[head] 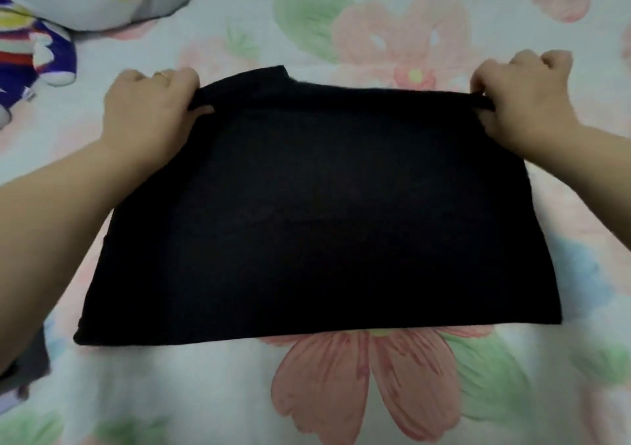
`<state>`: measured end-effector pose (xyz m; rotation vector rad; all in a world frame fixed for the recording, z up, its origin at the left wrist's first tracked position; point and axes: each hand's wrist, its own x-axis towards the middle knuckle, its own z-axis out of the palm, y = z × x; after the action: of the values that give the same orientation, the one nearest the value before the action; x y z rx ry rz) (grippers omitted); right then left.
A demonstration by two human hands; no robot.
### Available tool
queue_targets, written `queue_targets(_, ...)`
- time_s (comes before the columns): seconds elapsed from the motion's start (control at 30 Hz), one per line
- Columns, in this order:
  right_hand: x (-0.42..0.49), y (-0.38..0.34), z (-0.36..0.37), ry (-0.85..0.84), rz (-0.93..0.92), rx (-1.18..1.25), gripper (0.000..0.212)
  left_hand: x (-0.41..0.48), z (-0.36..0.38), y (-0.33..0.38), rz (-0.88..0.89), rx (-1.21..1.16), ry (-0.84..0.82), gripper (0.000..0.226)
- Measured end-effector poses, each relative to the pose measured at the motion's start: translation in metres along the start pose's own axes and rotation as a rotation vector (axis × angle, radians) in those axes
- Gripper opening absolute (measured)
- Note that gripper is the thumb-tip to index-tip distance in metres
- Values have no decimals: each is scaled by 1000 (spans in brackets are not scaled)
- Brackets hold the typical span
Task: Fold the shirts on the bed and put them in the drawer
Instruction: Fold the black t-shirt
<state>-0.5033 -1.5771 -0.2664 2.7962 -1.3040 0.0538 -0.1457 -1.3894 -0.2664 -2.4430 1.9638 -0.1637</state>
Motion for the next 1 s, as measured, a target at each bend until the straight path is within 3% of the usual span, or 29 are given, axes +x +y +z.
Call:
queue_targets(0.1,-63,1,-11,83,-81,-31,19,-63,-17,-4,70,30,53,13)
queue_targets(0.23,-131,-4,-4,-55,-149,-93,20,-128,-12,4,271,43,-70,13)
queue_targets(0.33,-151,-9,-10,-133,-15,-21,43,-148,-14,6,143,10,-91,40)
queue_targets(0.43,-139,-50,-14,32,32,163,46,-139,-21,43,72,-119,19,45)
queue_targets(0.5,-121,-102,-5,77,2,298,46,-124,-14,91,59,-217,-4,48)
queue_targets(0.6,-104,-152,23,-139,17,342,54,-112,12,131,-27,-223,-209,60)
queue_targets(0.67,-108,-129,43,-242,59,235,60,-124,34,105,-96,-155,-266,65)
queue_targets(0.87,-148,-30,43,-232,424,116,74,-163,35,19,-368,-96,-289,72)
queue_targets(0.93,-152,-27,34,-187,628,236,84,-161,23,34,-449,-145,-242,71)
queue_targets(1.0,-153,-34,26,-43,790,422,94,-155,10,78,-362,-232,-122,68)
